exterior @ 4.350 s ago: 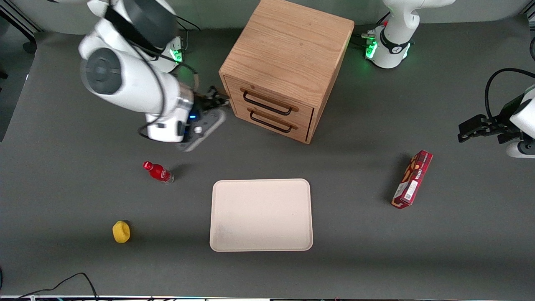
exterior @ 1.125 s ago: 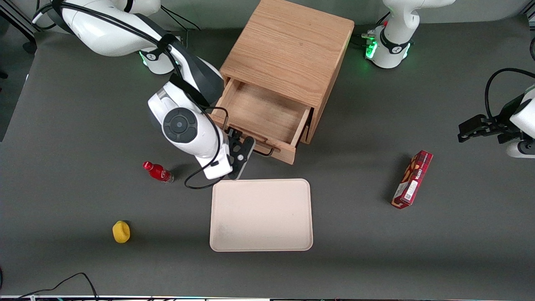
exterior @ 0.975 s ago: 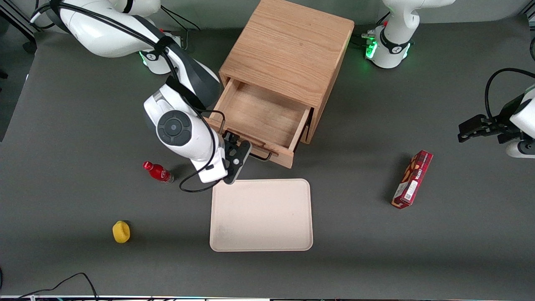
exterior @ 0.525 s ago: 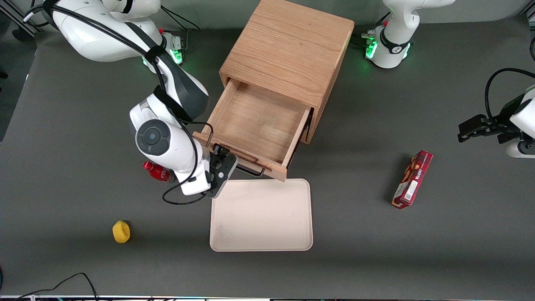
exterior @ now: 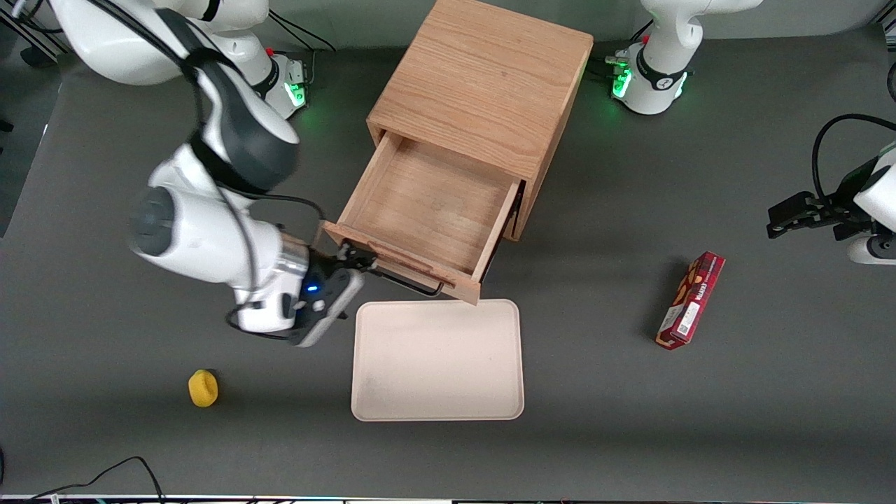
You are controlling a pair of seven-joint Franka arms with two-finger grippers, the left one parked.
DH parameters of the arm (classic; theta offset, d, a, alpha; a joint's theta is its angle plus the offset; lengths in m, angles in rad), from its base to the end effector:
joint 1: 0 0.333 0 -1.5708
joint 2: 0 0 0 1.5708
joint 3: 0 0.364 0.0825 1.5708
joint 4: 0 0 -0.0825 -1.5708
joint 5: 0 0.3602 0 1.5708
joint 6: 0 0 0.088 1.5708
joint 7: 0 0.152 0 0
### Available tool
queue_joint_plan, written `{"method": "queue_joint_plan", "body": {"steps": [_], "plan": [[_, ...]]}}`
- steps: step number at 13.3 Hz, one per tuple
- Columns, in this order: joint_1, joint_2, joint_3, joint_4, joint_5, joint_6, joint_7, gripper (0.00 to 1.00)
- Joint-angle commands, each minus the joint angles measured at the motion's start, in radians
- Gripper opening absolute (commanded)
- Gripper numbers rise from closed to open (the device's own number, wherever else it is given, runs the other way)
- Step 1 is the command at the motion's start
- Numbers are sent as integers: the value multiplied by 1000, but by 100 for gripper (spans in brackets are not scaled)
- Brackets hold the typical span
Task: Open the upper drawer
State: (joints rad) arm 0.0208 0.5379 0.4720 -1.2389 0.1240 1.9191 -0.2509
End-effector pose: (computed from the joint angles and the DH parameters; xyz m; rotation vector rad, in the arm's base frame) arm 0.6719 0.2810 0.5079 -2.6271 -0.8569 -0.2160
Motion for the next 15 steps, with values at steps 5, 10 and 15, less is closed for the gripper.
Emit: {"method": "queue_joint_plan", "body": {"steps": [5,10,15], "plan": [[-130,-413,-238,-272,11,-150,498,100],[-188,-529,-254,-370,-105,-270,493,100],[-191,-552,-247,-364,-162,-321,427,100]]}}
